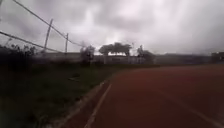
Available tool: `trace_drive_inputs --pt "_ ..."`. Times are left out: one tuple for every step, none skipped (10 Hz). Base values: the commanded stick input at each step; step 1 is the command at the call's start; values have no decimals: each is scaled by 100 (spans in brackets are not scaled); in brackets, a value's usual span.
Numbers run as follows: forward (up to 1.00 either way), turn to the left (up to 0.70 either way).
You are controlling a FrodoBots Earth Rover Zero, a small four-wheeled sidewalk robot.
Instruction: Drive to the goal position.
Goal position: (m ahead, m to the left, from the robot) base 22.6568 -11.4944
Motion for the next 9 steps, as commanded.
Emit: trace_drive_inputs --pt "70 0" --pt "70 0" --pt "70 -9" --pt "70 -23" --pt "70 -25" --pt "70 -25" --pt "70 -25" --pt "70 -25" --pt "70 -25"
